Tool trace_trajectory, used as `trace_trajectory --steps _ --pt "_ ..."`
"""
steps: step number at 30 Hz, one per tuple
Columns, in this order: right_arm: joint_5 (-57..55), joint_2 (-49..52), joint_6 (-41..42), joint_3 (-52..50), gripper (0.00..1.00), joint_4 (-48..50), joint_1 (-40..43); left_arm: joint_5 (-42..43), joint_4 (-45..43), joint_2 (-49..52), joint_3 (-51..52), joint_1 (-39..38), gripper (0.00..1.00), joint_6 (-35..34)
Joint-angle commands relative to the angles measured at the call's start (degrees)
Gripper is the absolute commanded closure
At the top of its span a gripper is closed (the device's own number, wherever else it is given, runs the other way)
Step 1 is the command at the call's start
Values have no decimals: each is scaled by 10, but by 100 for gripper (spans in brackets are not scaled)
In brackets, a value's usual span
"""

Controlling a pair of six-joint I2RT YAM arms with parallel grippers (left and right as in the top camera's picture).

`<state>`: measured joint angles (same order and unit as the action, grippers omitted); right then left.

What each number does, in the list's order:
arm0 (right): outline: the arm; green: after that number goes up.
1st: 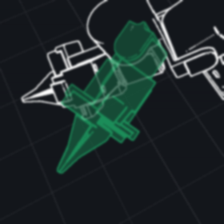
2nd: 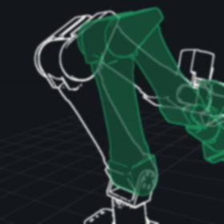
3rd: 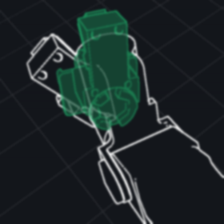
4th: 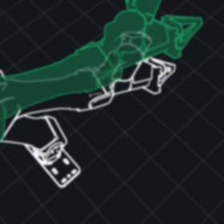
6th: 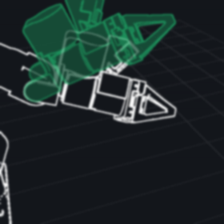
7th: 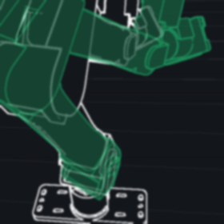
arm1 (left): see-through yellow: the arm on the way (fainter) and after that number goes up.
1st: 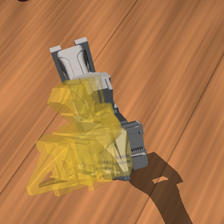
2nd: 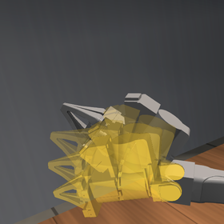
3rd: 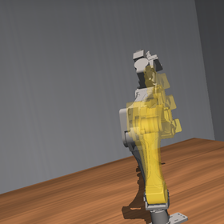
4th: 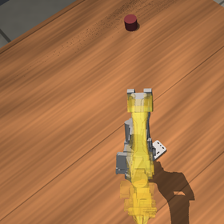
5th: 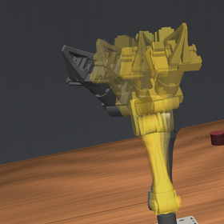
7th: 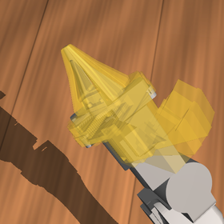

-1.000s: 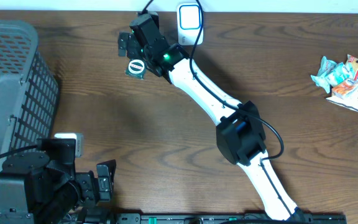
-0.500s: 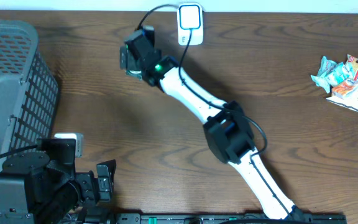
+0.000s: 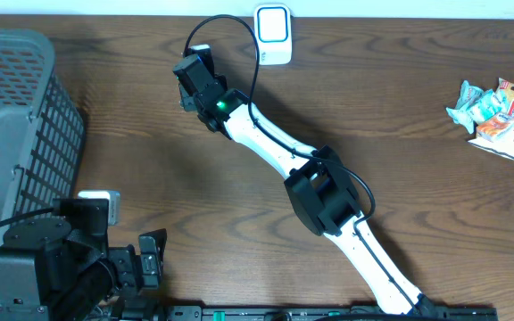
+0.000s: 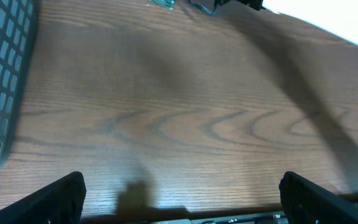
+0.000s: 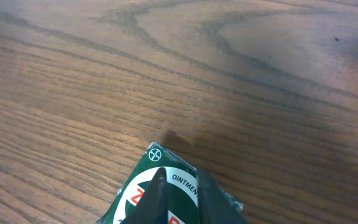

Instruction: Scan the item barcode

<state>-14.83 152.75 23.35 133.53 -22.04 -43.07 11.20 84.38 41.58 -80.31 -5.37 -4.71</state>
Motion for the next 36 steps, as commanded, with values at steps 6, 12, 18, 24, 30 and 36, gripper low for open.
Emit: trace_trajectory --steps 6,12,18,24,30,36 --pt "45 2 -12 6 96 -5 -9 -6 0 1 -2 0 2 -3" --pt "44 2 -12 6 99 -44 -11 -5 0 1 -2 0 2 -3" --pt "18 2 -12 6 99 -108 -6 -5 0 1 -2 0 2 -3" --pt "16 -3 -12 6 99 -145 -5 -6 0 1 -2 0 2 -3" --pt "13 -31 -12 6 99 -210 -4 -5 0 1 -2 0 2 -3" --pt "-16 -71 -12 6 99 -294 -4 -6 0 1 -2 0 2 -3"
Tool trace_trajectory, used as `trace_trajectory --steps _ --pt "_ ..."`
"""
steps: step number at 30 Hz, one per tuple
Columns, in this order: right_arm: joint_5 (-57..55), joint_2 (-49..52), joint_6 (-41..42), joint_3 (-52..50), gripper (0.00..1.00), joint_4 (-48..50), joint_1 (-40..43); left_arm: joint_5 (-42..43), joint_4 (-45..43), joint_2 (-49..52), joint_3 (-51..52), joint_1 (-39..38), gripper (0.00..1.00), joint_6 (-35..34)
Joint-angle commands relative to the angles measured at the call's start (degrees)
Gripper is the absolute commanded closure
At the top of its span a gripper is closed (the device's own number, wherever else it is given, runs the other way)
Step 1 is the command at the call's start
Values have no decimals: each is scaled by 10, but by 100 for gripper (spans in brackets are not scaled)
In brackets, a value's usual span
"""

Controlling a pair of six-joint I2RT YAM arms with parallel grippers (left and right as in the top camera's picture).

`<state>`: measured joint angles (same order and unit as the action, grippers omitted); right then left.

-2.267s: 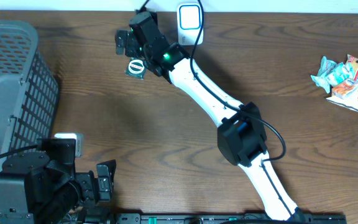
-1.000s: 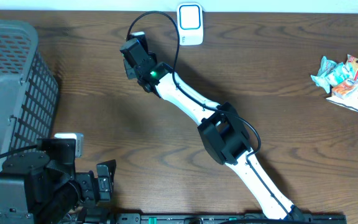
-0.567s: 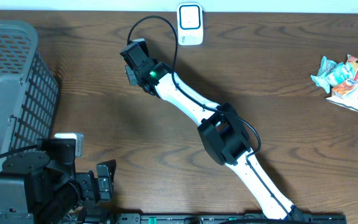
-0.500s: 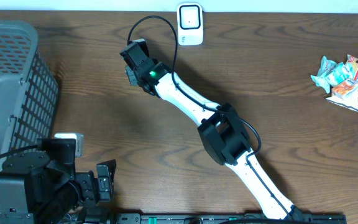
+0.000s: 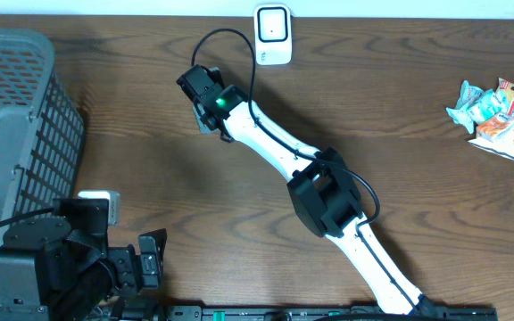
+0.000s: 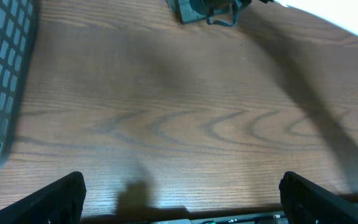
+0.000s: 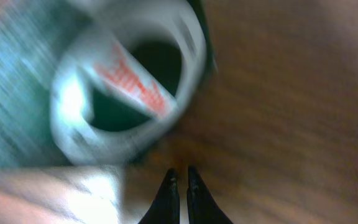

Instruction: Scan the item barcode

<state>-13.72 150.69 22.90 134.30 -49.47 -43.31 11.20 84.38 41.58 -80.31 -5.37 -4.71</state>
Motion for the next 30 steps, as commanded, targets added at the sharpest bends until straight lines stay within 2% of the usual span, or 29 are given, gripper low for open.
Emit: trace_trajectory --steps 1,5,10,12,16,18,20,22,23,27,28,30 --pt "-35 -57 -7 -2 99 -34 -2 -5 0 1 -2 0 2 -3" --pt "-57 -81 -7 -2 99 -63 -2 -6 0 1 -2 0 2 -3" --pt "-48 -100 -7 -2 97 -8 -3 -5 0 1 -2 0 2 -3" --pt "-27 -100 -7 -2 83 35 -3 -6 0 1 -2 0 2 -3" --pt "11 -92 -7 -2 39 126 -3 -6 0 1 -2 0 2 -3" --pt "17 -84 -7 -2 23 170 -6 -6 0 1 -2 0 2 -3" --pt "22 -74 -7 -2 15 212 -7 -5 0 1 -2 0 2 -3" --pt "23 -61 -7 -2 12 252 -7 -5 0 1 -2 0 2 -3" --pt "23 -55 -7 -2 15 269 -7 -5 0 1 -2 0 2 -3" --pt "27 -24 -7 -2 75 349 -9 -6 0 1 -2 0 2 -3" --pt "33 -15 -7 -2 80 371 -10 -6 0 1 -2 0 2 -3" --pt "52 4 -7 -2 81 417 -11 -5 0 1 -2 0 2 -3"
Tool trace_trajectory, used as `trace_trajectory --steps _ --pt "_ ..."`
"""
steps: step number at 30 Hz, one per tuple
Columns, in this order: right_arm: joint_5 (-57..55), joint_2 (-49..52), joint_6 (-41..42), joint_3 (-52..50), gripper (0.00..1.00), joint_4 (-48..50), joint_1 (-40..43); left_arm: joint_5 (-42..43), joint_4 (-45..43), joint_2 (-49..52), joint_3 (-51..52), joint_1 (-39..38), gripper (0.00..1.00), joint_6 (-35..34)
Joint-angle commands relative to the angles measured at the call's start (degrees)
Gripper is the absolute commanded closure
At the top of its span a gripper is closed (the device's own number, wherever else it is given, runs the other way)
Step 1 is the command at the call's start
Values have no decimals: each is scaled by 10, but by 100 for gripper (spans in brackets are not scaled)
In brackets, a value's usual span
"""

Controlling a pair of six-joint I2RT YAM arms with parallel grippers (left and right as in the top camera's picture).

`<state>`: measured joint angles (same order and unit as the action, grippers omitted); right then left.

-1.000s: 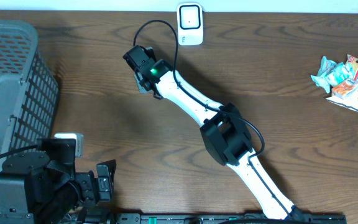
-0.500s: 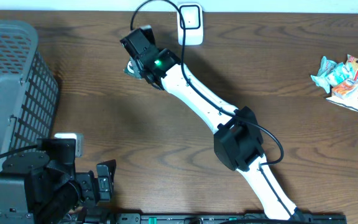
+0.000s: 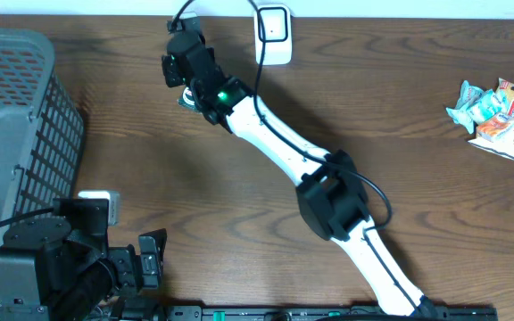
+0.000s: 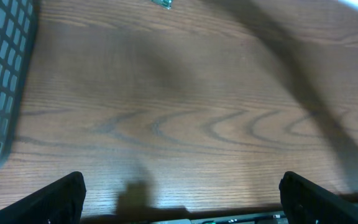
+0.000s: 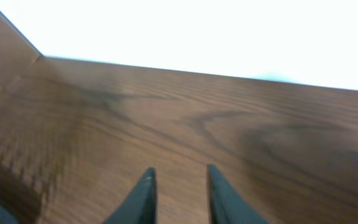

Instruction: Scan the item barcode

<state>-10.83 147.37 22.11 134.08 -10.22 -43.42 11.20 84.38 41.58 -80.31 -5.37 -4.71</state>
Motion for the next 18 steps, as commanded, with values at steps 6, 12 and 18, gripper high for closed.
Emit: trace_trajectory --steps 6,12,18 --pt "39 76 1 0 72 81 -15 -6 0 1 -2 0 2 -3" --pt "52 103 1 0 73 78 -18 -6 0 1 -2 0 2 -3" --pt "14 108 1 0 74 30 -20 -5 0 1 -2 0 2 -3"
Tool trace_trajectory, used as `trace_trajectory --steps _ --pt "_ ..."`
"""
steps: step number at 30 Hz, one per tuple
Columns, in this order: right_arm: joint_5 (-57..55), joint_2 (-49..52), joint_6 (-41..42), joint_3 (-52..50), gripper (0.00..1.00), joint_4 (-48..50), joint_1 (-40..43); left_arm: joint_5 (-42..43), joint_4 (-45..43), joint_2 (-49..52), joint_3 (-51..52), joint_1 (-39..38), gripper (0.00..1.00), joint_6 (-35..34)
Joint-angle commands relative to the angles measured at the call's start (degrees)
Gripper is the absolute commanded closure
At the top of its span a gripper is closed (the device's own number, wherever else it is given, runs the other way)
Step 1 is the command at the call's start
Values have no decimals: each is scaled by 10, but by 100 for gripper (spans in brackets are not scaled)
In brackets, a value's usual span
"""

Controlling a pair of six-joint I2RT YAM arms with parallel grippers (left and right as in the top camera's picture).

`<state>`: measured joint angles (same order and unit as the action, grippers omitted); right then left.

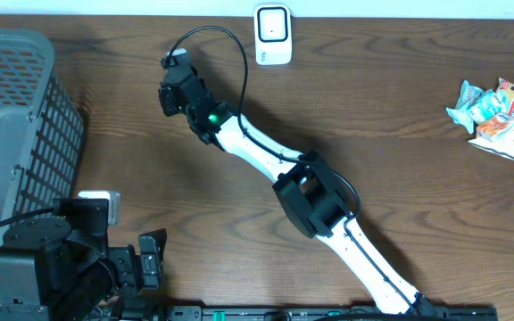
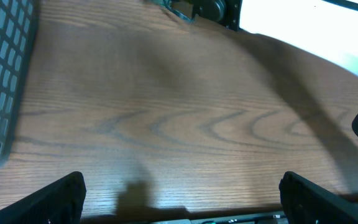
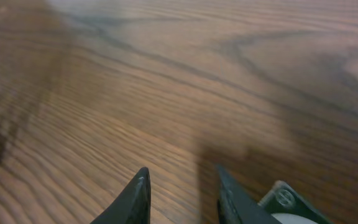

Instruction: Scan the item barcode

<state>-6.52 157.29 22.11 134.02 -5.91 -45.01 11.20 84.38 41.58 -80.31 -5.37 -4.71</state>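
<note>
A green ointment packet (image 3: 294, 208) with a white label lies flat on the wood table, just right of my right gripper's fingers. My right gripper (image 3: 182, 199) is open and low over the table with nothing between its fingers; overhead it (image 1: 172, 87) is at the back left of the table and covers the packet. The white barcode scanner (image 1: 273, 34) stands at the far edge, to the right of it. In the left wrist view the packet's edge (image 2: 178, 11) shows at the far top. My left gripper (image 2: 182, 199) rests open at the front left.
A grey mesh basket (image 1: 16, 134) fills the left side. Several snack packets (image 1: 498, 107) lie at the far right. The right arm (image 1: 319, 201) stretches diagonally from the front right across the table's middle.
My right gripper was open near the table's far edge, left of the scanner. It now sits a little nearer the front, still open, with the green packet just right of its fingers.
My right gripper was first shut on the green packet, low over the table left of the scanner. Then its fingers were nearly together, with the packet blurred ahead of them. Later it was open near the far edge, and now it is open beside the lying packet. The left arm never moved.
</note>
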Motion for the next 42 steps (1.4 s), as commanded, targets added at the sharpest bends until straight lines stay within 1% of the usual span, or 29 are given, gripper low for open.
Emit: trace_trajectory --steps 1,4,10,15,19,22,25,27,29,30,31,33,35,37,42 --pt "-39 9 1 1 73 -23 -4 -6 0 1 -2 0 2 -3" --pt "-57 9 1 1 72 -63 -2 -5 0 1 -2 0 2 -3" --pt "-110 -5 1 2 77 -159 5 -5 0 1 -2 0 2 -3" --pt "-194 -44 1 2 75 -244 3 -6 0 1 -2 0 3 -3" --pt "-199 -77 1 2 76 -328 3 -6 0 1 -2 0 2 -3" --pt "-199 -90 1 2 74 -347 3 -6 0 1 -2 0 2 -3" --pt "-196 -98 -4 2 74 -311 2 -5 0 1 -2 0 2 -3" --pt "-177 -98 -23 2 68 -263 2 -6 0 1 -2 0 2 -3" --pt "-129 -94 -54 2 60 -208 2 -5 0 1 -2 0 2 -3" --pt "-107 -92 -68 2 53 -183 3 -6 0 1 -2 0 2 -3" --pt "-85 -89 -81 2 40 -159 3 -5 0 1 -2 0 2 -3" --pt "-77 -81 -87 2 28 -128 4 -6 0 1 -2 0 2 -3" --pt "-80 -71 -87 2 23 -112 7 -6 0 1 -2 0 2 -3" --pt "-79 -59 -87 2 20 -103 12 -5 0 1 -2 0 2 -3" --pt "-81 -35 -89 2 18 -96 27 -5 0 1 -2 0 2 -3"
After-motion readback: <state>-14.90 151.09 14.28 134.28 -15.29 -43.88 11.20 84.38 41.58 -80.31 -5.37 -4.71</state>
